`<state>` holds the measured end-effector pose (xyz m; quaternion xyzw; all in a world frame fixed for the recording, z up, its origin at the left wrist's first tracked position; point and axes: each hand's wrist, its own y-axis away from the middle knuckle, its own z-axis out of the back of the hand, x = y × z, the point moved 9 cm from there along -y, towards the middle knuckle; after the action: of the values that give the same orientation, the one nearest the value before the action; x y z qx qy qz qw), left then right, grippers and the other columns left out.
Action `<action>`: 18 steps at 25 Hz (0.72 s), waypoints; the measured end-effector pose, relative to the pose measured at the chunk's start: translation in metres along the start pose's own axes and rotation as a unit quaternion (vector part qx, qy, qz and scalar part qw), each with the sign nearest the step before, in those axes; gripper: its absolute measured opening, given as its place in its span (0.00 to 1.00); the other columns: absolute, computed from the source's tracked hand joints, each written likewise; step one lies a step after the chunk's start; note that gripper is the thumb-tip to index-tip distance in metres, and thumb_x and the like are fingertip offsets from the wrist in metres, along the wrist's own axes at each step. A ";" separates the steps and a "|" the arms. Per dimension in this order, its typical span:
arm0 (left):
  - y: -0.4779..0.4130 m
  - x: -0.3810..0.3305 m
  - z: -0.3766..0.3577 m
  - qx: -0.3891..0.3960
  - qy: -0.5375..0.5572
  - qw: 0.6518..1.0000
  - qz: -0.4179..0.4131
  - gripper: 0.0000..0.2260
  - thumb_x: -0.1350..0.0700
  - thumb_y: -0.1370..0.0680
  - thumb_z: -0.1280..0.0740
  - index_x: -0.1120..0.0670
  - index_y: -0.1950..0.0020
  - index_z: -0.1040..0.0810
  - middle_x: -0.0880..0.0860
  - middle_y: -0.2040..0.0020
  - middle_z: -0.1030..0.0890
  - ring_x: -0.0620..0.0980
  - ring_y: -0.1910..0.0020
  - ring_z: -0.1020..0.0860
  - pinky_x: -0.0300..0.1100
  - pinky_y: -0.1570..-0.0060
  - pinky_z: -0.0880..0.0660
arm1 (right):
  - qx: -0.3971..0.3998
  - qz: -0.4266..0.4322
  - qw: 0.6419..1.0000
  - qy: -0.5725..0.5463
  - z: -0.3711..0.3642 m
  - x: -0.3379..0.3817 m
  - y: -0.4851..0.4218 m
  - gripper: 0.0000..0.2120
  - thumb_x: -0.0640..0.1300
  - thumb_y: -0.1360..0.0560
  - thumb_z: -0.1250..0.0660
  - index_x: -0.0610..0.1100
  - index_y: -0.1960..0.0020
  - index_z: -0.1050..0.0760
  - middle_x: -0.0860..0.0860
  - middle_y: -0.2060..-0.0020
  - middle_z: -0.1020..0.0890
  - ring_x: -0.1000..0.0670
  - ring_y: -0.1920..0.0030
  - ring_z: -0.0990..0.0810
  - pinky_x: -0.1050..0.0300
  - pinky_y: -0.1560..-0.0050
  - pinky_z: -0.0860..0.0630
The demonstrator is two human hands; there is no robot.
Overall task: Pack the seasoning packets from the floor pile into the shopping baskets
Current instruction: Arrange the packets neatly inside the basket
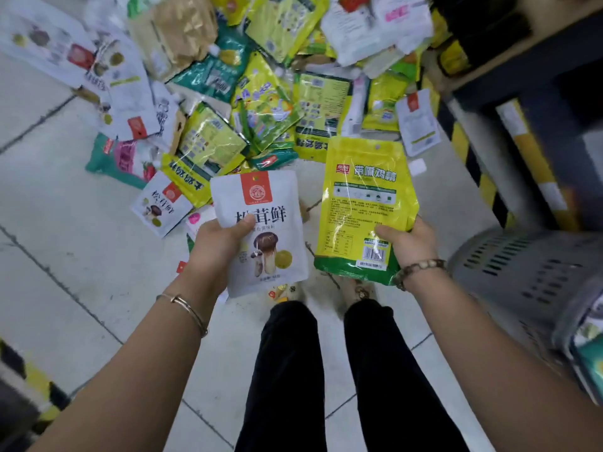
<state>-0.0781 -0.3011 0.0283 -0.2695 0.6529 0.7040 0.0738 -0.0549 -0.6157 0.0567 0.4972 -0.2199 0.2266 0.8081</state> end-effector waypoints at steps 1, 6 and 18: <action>0.012 -0.006 -0.011 0.012 -0.007 1.000 0.004 0.03 0.58 0.24 0.32 0.55 0.53 0.18 0.53 0.57 0.14 0.53 0.60 0.16 0.44 0.63 0.21 | -0.010 -0.006 1.000 -0.019 0.015 0.000 0.009 0.12 0.33 0.31 0.29 0.49 0.57 0.23 0.53 0.60 0.18 0.54 0.61 0.19 0.60 0.61 0.23; 0.064 -0.025 -0.082 0.034 -0.054 0.998 -0.017 0.02 0.59 0.24 0.31 0.55 0.55 0.18 0.53 0.60 0.15 0.53 0.64 0.16 0.46 0.63 0.20 | -0.117 0.034 0.990 -0.071 0.113 -0.006 0.041 0.02 0.40 0.26 0.32 0.46 0.56 0.24 0.60 0.64 0.22 0.67 0.69 0.24 0.76 0.71 0.30; 0.178 0.084 -0.361 0.132 -0.192 0.972 -0.034 0.06 0.61 0.24 0.32 0.56 0.61 0.19 0.50 0.69 0.16 0.47 0.72 0.18 0.36 0.77 0.26 | -0.259 0.007 0.960 -0.105 0.395 -0.128 0.066 0.03 0.41 0.25 0.33 0.42 0.52 0.23 0.48 0.58 0.21 0.50 0.58 0.24 0.62 0.58 0.31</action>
<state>-0.1275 -0.6927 0.1445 -0.1393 0.7038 0.6476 0.2567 -0.2473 -0.9648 0.1907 0.2909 -0.3579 0.1138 0.8800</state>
